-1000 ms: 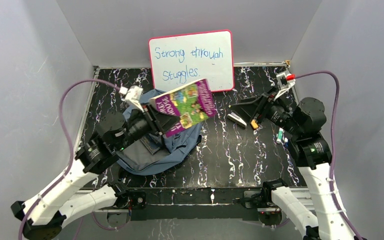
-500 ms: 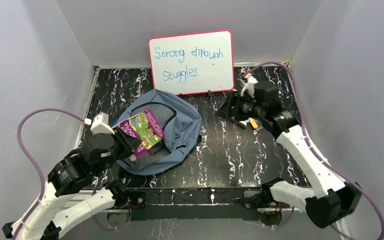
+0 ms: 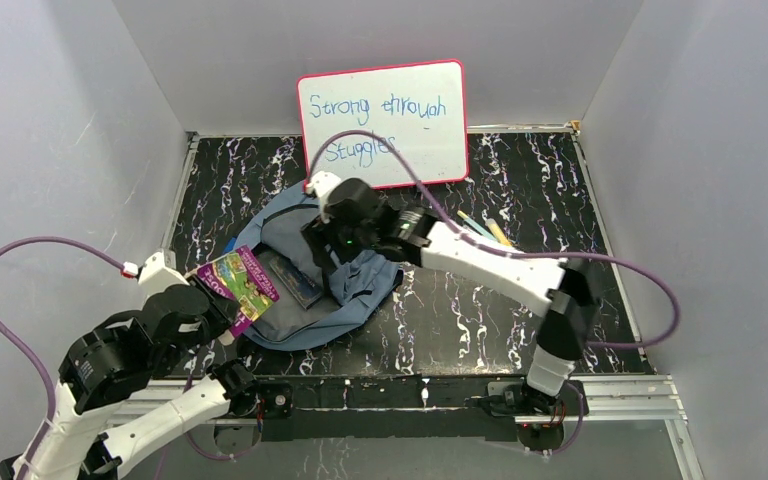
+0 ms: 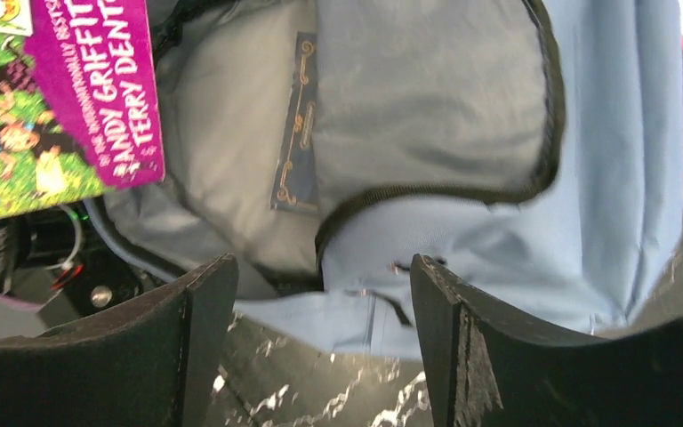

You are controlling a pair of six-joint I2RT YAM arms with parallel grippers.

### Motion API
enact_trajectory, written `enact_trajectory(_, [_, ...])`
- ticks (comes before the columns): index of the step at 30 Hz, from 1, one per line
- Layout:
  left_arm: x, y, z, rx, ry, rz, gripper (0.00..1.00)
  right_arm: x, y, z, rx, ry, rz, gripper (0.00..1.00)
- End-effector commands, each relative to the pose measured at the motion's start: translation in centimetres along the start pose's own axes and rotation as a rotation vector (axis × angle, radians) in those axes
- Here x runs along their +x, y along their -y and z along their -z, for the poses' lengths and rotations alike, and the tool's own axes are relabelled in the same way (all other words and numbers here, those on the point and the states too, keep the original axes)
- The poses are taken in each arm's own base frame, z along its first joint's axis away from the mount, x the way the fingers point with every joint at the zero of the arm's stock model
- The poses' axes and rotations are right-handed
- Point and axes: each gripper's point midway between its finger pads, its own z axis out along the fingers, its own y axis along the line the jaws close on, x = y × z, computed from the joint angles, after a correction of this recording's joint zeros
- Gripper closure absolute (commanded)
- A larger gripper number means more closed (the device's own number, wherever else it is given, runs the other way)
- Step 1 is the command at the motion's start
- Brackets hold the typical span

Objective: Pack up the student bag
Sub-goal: Place the book in the student bag.

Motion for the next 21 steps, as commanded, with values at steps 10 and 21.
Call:
enact_trajectory(10, [-2.4, -1.0, 1.0, -0.017, 0.107, 0.081, 1.0, -1.7, -1.7, -11.0, 0.097, 0.005, 0.382, 0.03])
enact_trajectory(21, [-2.0, -1.4, 1.0, -0.006, 0.1, 0.114, 1.0, 0.6, -0.8, -14.7, 0.265, -0.012, 0.611, 0.01])
